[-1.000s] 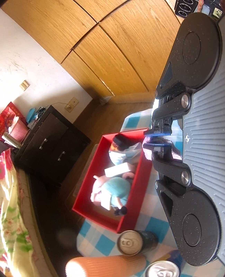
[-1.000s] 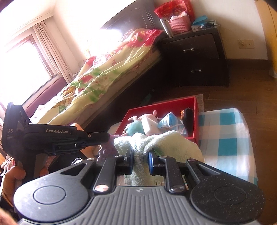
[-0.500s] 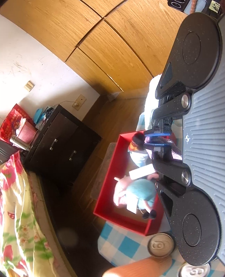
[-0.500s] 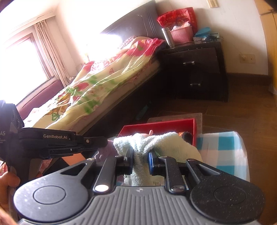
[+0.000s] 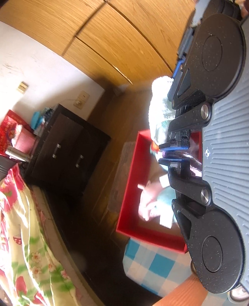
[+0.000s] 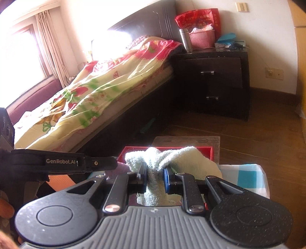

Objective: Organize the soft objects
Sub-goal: 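Lift the pink and white towels with both tools toward the red box, then lower both tools into the red box and open them to release the towels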

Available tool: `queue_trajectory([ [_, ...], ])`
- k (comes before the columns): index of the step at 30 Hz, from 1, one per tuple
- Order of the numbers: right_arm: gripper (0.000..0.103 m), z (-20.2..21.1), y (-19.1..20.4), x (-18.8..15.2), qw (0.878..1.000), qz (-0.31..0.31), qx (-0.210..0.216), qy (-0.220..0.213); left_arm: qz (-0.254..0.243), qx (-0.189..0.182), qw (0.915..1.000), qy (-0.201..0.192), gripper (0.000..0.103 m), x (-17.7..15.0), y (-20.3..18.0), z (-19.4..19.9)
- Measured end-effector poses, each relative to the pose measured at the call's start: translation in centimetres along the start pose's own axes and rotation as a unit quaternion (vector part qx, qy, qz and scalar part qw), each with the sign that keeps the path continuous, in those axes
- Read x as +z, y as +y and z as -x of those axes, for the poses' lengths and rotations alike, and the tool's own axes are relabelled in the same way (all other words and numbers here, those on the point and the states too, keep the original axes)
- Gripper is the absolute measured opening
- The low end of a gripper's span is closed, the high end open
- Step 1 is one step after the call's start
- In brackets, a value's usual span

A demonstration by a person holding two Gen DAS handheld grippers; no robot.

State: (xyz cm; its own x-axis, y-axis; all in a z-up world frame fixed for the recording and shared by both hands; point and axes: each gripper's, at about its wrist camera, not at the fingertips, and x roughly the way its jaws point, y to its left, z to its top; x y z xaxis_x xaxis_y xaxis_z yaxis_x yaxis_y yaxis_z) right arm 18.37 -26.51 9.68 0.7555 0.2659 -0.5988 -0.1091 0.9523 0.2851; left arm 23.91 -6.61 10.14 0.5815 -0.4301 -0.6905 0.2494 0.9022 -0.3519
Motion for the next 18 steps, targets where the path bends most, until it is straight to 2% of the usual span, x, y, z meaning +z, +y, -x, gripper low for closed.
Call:
queue_trajectory([
  [3,0.000,-1.3,-0.1,0.5,1.000,0.008,-0.007,0.011,-0.012,0.021,0.9997,0.008,0.004,0.6,0.1,-1.0],
  [10,0.000,-3.0,-0.2,1.8,1.000,0.015,-0.010,0.020,-0.028,0.041,0.9987,0.015,0.004,2.3,-0.3,-2.1],
  [18,0.000,-4.1,-0.1,4.6,0.999,0.039,-0.030,0.023,-0.054,0.062,0.9966,0.002,0.004,5.3,-1.7,-2.2],
])
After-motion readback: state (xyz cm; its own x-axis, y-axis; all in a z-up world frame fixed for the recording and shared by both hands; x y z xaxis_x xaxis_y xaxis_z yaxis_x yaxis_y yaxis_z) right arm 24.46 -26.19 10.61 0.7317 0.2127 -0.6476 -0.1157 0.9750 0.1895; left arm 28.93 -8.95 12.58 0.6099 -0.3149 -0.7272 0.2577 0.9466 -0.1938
